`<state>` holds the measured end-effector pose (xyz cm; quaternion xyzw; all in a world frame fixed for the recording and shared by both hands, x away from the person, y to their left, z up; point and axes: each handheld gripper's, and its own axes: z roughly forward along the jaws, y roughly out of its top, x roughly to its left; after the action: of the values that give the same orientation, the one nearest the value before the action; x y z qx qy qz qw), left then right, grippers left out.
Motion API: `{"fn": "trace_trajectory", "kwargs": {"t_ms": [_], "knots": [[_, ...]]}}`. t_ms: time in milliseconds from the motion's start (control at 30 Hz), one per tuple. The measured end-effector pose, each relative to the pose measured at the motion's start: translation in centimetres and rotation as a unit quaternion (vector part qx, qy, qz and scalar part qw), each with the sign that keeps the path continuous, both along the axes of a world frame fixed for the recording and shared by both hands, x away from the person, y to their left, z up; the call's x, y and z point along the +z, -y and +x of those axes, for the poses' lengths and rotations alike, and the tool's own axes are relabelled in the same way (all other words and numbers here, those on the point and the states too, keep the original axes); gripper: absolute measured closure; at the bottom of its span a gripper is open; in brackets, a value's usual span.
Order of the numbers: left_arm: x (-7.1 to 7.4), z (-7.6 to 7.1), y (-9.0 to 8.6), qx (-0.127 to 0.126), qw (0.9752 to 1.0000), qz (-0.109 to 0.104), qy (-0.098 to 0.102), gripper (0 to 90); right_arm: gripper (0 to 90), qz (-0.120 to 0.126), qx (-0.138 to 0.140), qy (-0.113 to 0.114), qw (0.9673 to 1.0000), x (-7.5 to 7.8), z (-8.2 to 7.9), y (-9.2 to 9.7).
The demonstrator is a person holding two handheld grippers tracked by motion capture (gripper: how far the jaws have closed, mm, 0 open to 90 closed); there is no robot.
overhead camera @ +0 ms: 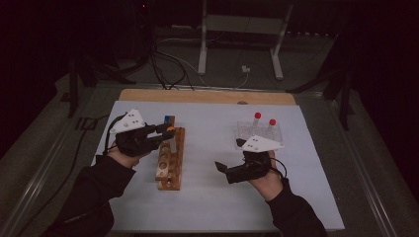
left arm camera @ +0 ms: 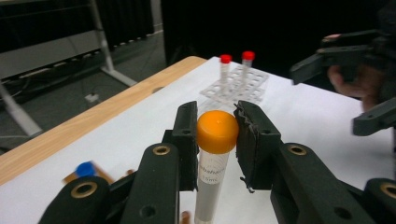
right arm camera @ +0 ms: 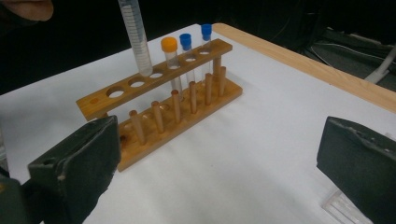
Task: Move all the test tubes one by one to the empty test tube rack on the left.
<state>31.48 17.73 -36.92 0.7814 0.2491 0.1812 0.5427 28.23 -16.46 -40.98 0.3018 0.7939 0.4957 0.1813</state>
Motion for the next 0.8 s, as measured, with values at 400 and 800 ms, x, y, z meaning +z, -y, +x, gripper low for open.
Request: {"fn": "trace_trajectory", "kwargs": {"t_ms": [400, 800], "knots": [[-2.1, 1.3, -1.8, 0.043, 0.9990, 0.002, -0.012, 71.8, 0.0, -0.001, -0.001, -0.002, 1.0000, -0.1, 0.1, 0.0], [-5.6, 2.0, -1.7, 0.053, 0.9975, 0.014, -0.046, 71.8, 0.0, 0.001, 0.002, -0.006, 1.0000, -0.1, 0.1, 0.2]]}}
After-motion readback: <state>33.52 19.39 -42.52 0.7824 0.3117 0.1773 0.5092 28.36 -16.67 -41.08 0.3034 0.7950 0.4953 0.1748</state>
